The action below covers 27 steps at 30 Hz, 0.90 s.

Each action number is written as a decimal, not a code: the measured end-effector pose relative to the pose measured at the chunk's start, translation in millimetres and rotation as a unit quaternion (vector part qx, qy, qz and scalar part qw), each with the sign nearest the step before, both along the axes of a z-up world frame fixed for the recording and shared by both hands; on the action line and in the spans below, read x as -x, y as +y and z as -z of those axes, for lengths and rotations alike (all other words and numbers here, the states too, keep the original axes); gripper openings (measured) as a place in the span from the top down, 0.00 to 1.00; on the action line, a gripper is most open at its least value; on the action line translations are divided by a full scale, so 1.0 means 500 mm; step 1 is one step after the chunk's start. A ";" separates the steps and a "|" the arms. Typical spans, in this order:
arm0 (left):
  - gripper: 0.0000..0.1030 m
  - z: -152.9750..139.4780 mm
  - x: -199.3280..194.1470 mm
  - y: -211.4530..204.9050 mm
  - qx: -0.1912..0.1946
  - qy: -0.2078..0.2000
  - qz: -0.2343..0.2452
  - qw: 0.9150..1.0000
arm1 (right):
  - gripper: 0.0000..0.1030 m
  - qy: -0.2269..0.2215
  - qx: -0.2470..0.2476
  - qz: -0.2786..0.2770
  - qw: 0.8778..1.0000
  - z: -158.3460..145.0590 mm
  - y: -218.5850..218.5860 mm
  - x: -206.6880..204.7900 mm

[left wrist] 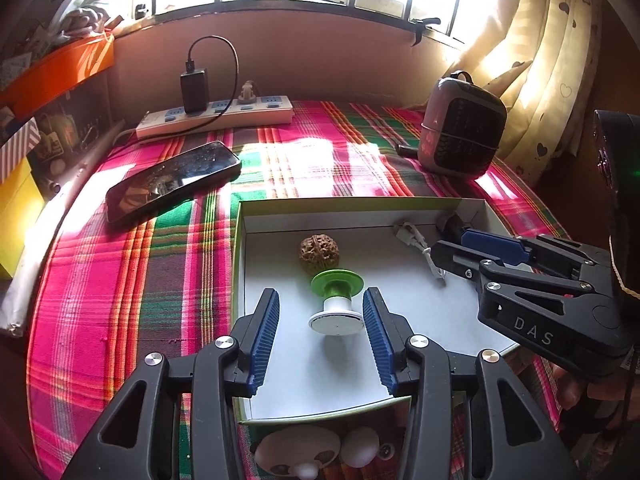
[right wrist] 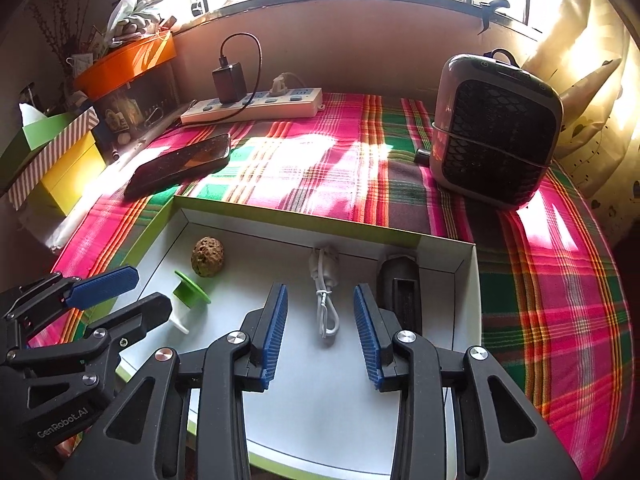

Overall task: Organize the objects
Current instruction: 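Withdraw both grippers from the box toward the items beside it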

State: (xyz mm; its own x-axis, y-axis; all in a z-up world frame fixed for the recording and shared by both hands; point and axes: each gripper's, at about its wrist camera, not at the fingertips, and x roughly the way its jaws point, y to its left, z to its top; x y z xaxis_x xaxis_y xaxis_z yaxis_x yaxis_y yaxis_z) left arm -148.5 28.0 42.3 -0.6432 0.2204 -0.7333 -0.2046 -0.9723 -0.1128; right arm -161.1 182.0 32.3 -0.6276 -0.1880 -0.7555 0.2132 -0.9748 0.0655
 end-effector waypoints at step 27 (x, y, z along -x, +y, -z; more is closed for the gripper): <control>0.56 0.025 -0.152 -0.117 -0.051 -0.011 -0.011 0.999 | 0.65 0.044 0.006 0.048 0.998 -0.035 0.075 -0.197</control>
